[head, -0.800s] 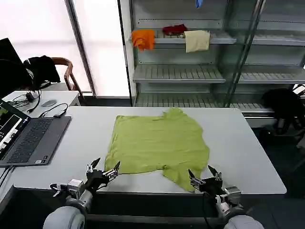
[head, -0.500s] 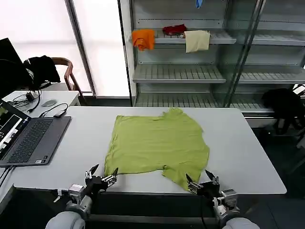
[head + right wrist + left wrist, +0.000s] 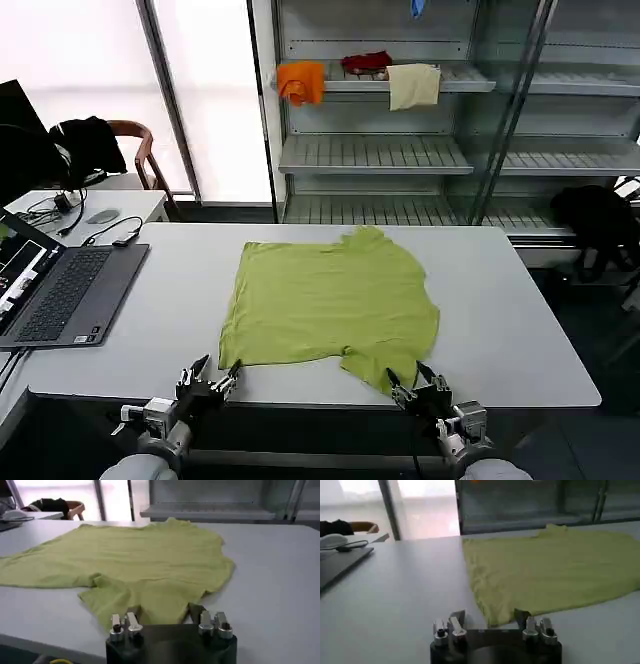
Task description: Fold and organize the clothes.
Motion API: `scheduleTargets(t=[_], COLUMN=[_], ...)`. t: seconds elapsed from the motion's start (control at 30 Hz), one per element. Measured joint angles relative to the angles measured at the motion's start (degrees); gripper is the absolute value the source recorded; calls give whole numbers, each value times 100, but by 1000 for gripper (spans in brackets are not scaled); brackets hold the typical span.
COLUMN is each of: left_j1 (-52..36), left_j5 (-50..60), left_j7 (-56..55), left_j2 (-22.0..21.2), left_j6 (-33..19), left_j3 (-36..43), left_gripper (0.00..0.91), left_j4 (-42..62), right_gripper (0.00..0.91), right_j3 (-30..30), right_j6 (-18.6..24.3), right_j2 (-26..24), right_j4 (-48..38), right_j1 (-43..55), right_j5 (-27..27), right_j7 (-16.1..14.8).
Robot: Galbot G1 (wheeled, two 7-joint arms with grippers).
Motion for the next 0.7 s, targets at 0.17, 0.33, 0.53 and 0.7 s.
scheduleTargets(t=[0.17,0.33,0.53,0.7], left_j1=[24,58,71,33], left_j5=[35,42,44,10], left_j7=[21,37,39,19], left_j2=[1,2,-13,-51], left_j6=[-49,-70,-95,-149], left_j3=[-13,-27,-24,-39], left_gripper=[10,10,10,10], left_j4=[10,-8,-76,-132], right_gripper=[0,0,0,0], right_j3=[-7,-12,0,46], right_j6=[9,19,74,133], right_j2=[15,46,105,177], right_j4=[11,42,108,135], right_j1=[-25,-51,-41,27], right_j5=[-22,-22,52,143], right_j7=[-9,-9,45,116])
